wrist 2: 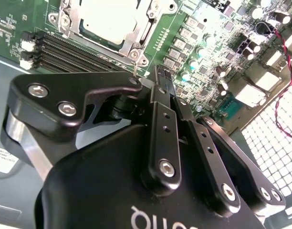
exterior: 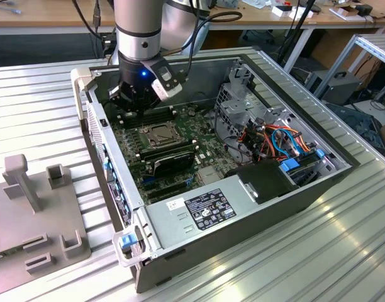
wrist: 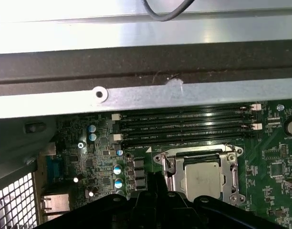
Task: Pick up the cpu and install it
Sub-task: 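Install the first cpu locking lever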
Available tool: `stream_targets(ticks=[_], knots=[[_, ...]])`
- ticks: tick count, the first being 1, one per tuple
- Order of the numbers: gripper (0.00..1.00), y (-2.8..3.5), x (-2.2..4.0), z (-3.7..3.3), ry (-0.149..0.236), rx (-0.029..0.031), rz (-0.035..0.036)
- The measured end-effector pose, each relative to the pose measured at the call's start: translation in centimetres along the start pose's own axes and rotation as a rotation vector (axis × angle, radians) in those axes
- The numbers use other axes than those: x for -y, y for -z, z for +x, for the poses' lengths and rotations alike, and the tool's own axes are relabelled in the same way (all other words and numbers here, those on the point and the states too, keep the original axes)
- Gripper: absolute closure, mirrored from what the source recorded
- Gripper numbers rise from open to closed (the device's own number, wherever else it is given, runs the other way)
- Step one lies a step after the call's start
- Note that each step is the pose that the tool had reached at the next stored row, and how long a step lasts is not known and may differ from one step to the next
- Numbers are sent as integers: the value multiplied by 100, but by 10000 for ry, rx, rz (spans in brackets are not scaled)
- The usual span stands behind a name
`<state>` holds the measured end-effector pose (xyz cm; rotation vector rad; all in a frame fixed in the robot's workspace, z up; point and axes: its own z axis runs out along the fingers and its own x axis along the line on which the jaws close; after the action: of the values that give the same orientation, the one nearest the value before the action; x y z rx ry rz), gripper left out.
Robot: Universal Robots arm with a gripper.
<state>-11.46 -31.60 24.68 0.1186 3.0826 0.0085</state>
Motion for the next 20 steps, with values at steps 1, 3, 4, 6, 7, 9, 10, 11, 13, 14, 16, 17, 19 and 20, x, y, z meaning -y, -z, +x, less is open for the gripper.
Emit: stream_targets(ticks=[1, 3, 4, 6, 7, 9, 10, 11, 13, 14, 16, 17, 19, 20], knots=[[89, -1, 0, 0, 85, 0, -5], [89, -1, 0, 5, 369, -1, -22], [89, -1, 0, 9, 401, -2, -15], [89, -1, -2, 11, 422, 5, 106], [89, -1, -5, 11, 425, 8, 168], [89, 0, -21, 13, 432, 15, 287], [89, 0, -29, 14, 432, 14, 291], [89, 0, -44, 15, 432, 15, 292], [89, 1, -66, 18, 432, 15, 291], [89, 5, -68, 17, 433, 15, 292], [89, 26, -70, 16, 433, 28, 290], [89, 36, -71, 16, 432, 34, 290], [89, 56, -72, 15, 433, 52, 288], [89, 61, -72, 15, 432, 61, 287]])
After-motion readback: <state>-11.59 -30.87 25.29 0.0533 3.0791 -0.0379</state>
